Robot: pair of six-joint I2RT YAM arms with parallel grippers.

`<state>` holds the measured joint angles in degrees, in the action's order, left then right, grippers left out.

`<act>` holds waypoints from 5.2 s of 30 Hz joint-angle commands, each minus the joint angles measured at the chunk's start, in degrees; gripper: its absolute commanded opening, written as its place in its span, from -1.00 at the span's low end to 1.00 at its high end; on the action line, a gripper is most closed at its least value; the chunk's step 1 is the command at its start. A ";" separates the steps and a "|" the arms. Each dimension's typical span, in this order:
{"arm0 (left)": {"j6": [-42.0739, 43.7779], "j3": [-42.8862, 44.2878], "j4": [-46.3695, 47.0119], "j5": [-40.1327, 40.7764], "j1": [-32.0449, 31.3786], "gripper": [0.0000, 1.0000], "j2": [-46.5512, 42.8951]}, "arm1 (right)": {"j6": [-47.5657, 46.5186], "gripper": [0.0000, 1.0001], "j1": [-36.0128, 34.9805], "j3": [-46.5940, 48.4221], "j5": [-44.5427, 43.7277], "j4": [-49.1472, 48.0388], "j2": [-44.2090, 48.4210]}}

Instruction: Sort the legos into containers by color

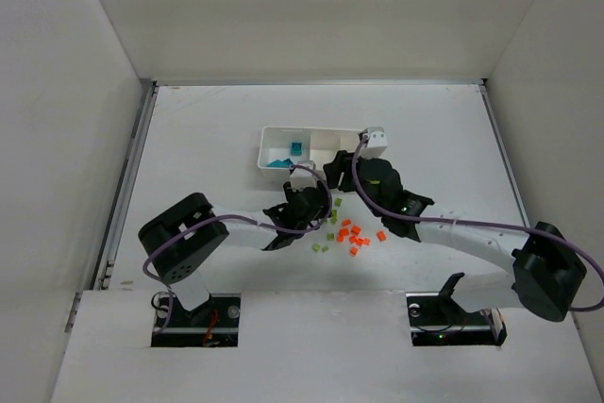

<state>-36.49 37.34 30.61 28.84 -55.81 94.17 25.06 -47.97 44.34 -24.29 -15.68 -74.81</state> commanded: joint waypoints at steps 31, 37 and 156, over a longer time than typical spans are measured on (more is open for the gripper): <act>5.55 -2.10 -4.15 6.67 -1.37 -0.60 -16.28 | 5.87 0.46 0.11 -13.57 -2.86 -5.06 13.72; 7.40 2.02 -3.89 2.99 7.85 -0.56 -18.51 | 8.69 0.28 0.02 -16.73 -3.57 -4.18 15.74; 5.29 -1.15 -4.24 -7.39 5.05 -0.62 -19.74 | 14.23 -0.44 -18.42 -20.07 -6.64 8.91 15.39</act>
<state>-31.94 29.95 24.91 23.83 -53.12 72.12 37.43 -64.45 25.21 -30.37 -8.43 -60.97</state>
